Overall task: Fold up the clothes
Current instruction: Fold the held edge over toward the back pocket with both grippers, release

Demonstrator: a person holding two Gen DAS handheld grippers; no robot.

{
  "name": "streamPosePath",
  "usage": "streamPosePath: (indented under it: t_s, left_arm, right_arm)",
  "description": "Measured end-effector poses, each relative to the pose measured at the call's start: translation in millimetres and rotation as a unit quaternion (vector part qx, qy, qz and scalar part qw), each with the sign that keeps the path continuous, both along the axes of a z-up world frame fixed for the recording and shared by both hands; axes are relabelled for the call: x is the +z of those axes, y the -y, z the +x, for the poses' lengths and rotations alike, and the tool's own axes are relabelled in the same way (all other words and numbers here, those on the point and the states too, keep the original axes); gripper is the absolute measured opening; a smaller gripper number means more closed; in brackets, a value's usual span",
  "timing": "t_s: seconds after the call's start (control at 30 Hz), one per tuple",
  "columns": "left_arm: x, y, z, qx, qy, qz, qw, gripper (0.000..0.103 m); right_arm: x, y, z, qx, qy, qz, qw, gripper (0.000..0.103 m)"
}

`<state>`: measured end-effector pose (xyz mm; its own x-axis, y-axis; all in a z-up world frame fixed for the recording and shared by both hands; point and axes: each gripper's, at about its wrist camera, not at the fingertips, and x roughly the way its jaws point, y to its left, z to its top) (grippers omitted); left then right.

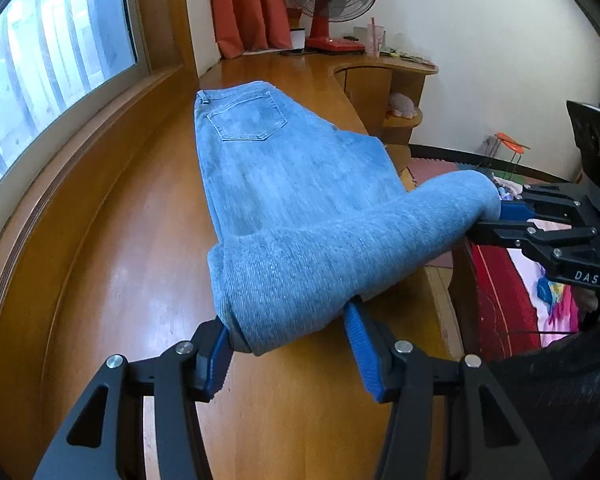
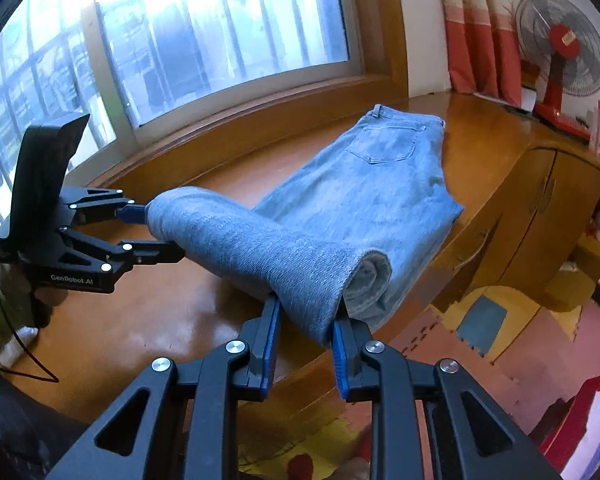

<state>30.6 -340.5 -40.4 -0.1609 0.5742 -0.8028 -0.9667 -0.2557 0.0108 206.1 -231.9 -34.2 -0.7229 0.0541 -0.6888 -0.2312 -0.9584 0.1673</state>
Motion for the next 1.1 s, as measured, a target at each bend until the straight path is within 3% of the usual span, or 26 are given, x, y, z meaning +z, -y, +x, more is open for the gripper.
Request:
streamPosePath:
  t_s: [0.4,0.9,1.0,1.1]
  left_arm:
    - [8.7,-62.2,-38.0,0.060,-0.016,0.004,0.9981,0.050]
    - [-35.9,-136.2,-70.3,0.116,-0.022,-0.042,0.9921,0.055]
    - [-51.8,-139.9,-80.9,0.142,0.011,-0.054,0.9883,0.059]
    - [-61.9,-135.8,-94.1,0.176,0.063,-0.053,0.9809,0.068]
  right_arm:
    - [-1.6,-61.3,-42.3,-0.026,-0.031,-0.048,0.998,0.024]
    - [-45.0,-124.9,-97.6,-0.040,0.016,-0.059,0.997,0.024]
    - [-56.7,-133.4,-105.8,-0.026,0.029,-0.065,0.997,0.028]
    - [-65.1,-147.8,-105.3,-0.022,0.031,-0.090,0.995,0.045]
